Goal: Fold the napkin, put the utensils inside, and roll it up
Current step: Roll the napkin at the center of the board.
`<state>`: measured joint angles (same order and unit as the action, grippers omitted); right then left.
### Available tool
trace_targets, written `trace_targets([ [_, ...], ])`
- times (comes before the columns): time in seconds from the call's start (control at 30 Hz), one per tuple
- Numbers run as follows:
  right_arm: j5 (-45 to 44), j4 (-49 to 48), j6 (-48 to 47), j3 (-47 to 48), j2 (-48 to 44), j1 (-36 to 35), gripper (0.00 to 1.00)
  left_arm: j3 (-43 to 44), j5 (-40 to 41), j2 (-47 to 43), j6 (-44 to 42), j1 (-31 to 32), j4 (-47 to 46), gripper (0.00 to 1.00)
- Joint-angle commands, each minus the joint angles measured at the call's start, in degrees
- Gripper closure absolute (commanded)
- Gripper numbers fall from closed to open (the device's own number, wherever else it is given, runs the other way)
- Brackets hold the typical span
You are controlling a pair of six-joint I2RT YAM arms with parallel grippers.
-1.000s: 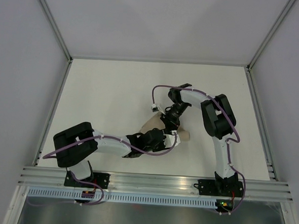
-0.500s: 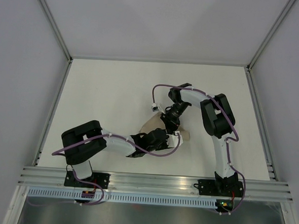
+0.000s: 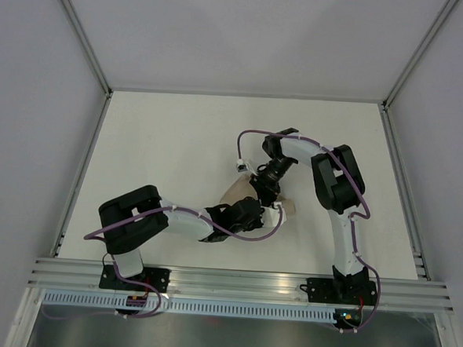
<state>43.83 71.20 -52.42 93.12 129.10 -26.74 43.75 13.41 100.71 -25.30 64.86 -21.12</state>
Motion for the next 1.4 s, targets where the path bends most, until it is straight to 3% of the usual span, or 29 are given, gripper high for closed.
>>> trace_targets([
  [0.0,-6.13,-4.93,-2.95,-1.36,0.20,-0.06,0.55,0.90,-8.83,2.39,2.62,-0.43,4.51,0.98],
  [0.13,-5.51,-7.56,-0.41,-2.85,-4.11,0.29,0.38,1.16,-12.26,2.21,3.94,-1.40,6.00,0.98],
  [0.23,-4.90,-9.84,1.62,-3.73,-7.97,1.25,0.33,1.25,-14.71,2.39,4.64,-2.19,6.45,0.98],
  [0.53,-4.81,-17.93,8.65,-8.04,-17.56,5.29,0.30,1.17,-20.61,2.83,10.44,-5.00,5.22,0.98],
  [0.83,-0.68,-26.18,12.35,-13.13,-27.03,15.83,0.31,1.52,-31.15,3.70,16.50,-10.54,6.09,0.98],
  [1.2,-2.87,-41.57,2.07,-38.53,-48.40,17.43,0.28,4.93,-48.47,8.97,23.27,-19.68,9.07,0.98],
  [1.37,-9.09,-48.77,0.04,-48.44,-54.82,11.46,0.28,8.28,-52.77,12.67,23.89,-21.09,13.21,0.98],
])
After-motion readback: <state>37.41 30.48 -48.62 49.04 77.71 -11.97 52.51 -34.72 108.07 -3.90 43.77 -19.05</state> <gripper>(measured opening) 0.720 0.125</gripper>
